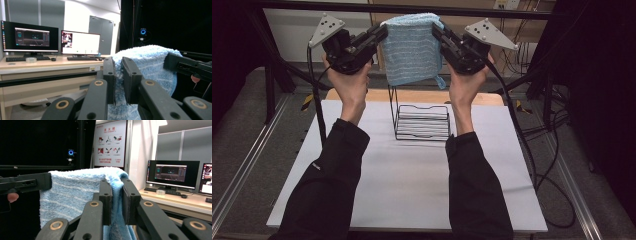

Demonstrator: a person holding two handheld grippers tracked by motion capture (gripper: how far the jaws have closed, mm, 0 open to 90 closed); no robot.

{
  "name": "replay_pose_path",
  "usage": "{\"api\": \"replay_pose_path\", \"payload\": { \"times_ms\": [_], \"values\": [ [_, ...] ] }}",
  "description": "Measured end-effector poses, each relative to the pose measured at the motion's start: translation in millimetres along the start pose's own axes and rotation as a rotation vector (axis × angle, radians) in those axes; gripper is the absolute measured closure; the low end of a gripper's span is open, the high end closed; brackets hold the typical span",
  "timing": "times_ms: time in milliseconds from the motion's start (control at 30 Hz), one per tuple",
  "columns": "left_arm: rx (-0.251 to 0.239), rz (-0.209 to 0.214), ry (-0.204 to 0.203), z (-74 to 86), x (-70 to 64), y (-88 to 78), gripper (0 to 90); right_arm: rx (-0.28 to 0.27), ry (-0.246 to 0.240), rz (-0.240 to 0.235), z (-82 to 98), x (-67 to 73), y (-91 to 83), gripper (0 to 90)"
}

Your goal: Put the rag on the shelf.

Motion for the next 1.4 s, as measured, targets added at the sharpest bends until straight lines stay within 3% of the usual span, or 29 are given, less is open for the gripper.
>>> {"api": "replay_pose_path", "payload": {
  "times_ms": [333, 800, 1400],
  "values": [
    [0.002, -0.007, -0.004, -0.3, 7.2, 15.8, 81.1, 0.012, 0.01, 0.007, 0.5, -13.2, 12.3, 80.4],
    [0.047, -0.01, -0.01, 10.1, 19.4, 36.8, 80.9, 0.055, 0.032, 0.027, 11.7, -22.1, 22.2, 80.5],
    [0.102, -0.014, 0.001, 28.8, 22.2, 58.0, 80.8, 0.099, 0.058, 0.042, 38.5, -33.0, 22.3, 80.5]
  ]
}}
Point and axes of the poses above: each handheld gripper's, and its own axes: y roughly forward along the jaws, z roughly out of its underside, x roughly to its left, the point moved 4 cm from there along y, roughly forward along the jaws, and after that the axes turned 11 degrees about x, right-handed, at the moved point
